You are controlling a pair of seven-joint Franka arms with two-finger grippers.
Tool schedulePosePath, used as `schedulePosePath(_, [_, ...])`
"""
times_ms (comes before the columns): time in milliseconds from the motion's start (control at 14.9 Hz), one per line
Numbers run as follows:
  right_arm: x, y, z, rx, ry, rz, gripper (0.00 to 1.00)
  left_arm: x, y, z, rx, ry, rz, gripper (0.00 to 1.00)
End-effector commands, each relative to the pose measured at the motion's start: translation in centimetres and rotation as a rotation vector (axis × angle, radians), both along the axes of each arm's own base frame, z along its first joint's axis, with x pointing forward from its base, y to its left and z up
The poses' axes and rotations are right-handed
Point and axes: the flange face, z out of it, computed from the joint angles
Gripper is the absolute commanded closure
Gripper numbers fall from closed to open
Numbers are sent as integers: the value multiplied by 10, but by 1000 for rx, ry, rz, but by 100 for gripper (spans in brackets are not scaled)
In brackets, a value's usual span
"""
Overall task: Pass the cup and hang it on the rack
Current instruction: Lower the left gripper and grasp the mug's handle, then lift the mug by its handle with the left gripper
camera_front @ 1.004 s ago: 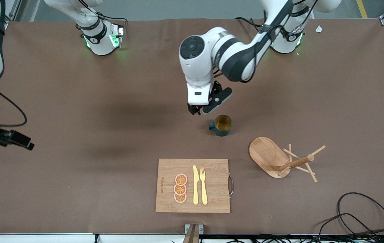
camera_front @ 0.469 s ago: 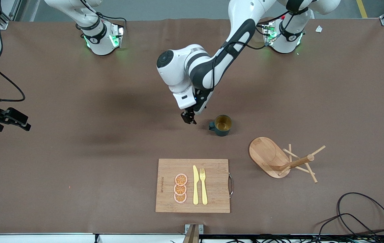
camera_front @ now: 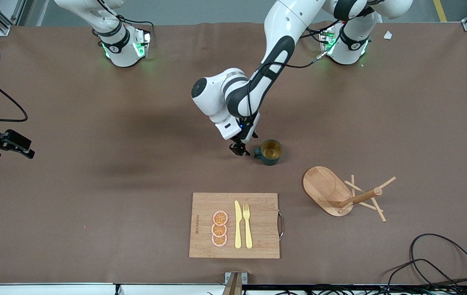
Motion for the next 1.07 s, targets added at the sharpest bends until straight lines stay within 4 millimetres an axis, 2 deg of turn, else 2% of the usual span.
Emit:
schedulePosePath(0, [0,-1,4,-6,-7,13,0,2,-3,-2,28,-36,12,23])
schedulePosePath(268, [-1,0,6,-10,-3,16,0,3,5,-22,82,-46,16,26])
schedulePosePath(602, [-2,2,6,-11,-3,20,0,6,9,-28,97,-47,21,29])
schedulePosePath(870, [-3,2,6,-11,11,22,0,3,7,-30,90,-41,19,47])
schedulePosePath(937, [-3,2,5,-11,12,22,0,2,6,-30,88,-38,18,53])
schedulePosePath(1004, [-3,2,5,-12,12,23,0,1,5,-29,84,-34,18,63])
